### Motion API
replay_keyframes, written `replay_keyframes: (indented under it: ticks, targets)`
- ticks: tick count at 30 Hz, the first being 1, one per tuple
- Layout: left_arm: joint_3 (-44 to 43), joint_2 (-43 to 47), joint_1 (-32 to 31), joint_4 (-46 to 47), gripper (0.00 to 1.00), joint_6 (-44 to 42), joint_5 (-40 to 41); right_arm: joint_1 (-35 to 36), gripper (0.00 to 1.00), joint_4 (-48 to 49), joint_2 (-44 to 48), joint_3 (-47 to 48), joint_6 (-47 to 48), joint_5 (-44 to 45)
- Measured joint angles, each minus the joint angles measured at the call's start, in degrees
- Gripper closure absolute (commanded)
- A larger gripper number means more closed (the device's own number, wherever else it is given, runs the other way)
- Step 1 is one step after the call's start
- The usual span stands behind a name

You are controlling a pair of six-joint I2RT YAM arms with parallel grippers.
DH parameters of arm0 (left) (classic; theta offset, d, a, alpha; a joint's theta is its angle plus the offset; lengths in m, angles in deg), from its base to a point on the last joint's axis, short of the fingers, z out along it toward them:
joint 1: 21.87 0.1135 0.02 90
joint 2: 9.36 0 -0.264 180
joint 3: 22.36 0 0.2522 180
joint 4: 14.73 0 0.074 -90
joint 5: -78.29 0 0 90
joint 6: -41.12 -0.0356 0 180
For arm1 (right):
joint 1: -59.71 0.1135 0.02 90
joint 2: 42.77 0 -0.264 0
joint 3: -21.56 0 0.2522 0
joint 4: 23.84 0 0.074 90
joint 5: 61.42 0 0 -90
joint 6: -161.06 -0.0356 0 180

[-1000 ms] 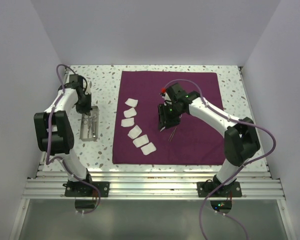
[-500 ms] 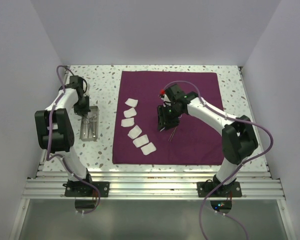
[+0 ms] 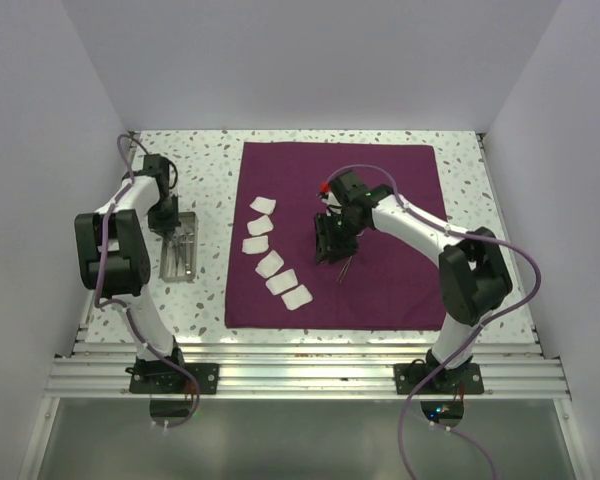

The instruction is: Prepare the surgical pack

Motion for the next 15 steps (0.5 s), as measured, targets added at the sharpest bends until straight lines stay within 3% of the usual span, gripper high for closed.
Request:
replay_keyframes:
  ticks: [4,9,13,15]
  targets:
    - [-1.29,-0.66,-0.02,-0.15,0.99,0.35,0.42,-0.52,0.53,0.0,-0.2,0.0,-0.44,0.0]
    - [-1.44,-0.76,-0.04,-0.35,0.9,0.37,0.92,-0.92,0.53,0.0,-0.28,0.0,-0.9,0.0]
    - [-1.44,-0.76,-0.26,-0.63,0.72,0.37,1.18,-1.51,0.53,-0.22,-0.76,0.09,-1.97,0.28]
    - [-1.44,-0.76,-0.5,-0.68,0.67,0.61,1.18,-1.95,0.53,-0.7,-1.36,0.33,-2.67,1.09]
